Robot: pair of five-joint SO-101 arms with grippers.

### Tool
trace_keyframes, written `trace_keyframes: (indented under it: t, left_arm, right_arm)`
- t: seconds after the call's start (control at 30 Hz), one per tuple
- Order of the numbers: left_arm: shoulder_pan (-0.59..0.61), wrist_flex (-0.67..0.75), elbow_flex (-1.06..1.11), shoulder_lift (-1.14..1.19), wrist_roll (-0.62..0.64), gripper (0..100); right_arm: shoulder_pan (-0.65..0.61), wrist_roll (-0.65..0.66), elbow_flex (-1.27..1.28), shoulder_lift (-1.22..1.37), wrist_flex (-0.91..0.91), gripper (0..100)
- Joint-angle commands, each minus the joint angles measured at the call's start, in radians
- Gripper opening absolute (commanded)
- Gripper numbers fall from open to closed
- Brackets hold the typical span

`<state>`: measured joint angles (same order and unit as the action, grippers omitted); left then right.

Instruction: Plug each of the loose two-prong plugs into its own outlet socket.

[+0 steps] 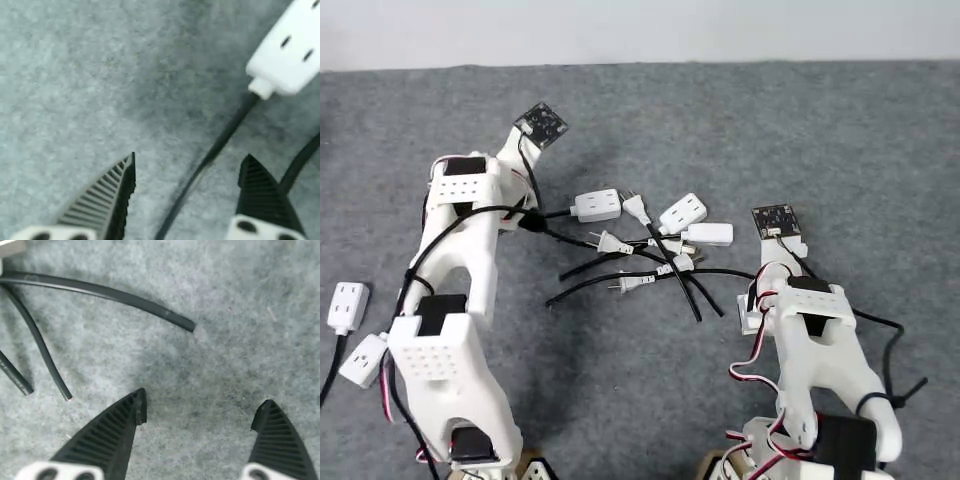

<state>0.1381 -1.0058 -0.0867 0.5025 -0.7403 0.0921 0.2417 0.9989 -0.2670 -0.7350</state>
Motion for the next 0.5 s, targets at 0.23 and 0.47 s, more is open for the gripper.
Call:
trace_keyframes:
  t: [0.23, 0.47]
  left_arm:
    - [0.032, -0.172, -0.068, -0.061, -0.124, 31]
    - [0.051, -0.103, -0.116, 0.003, -0.213, 31]
  right_arm:
    - [-0.013, 0.014, -0.034, -0.001, 0.028, 33.9]
    - [-0.013, 0.014, -0.034, -0.001, 0.028, 33.9]
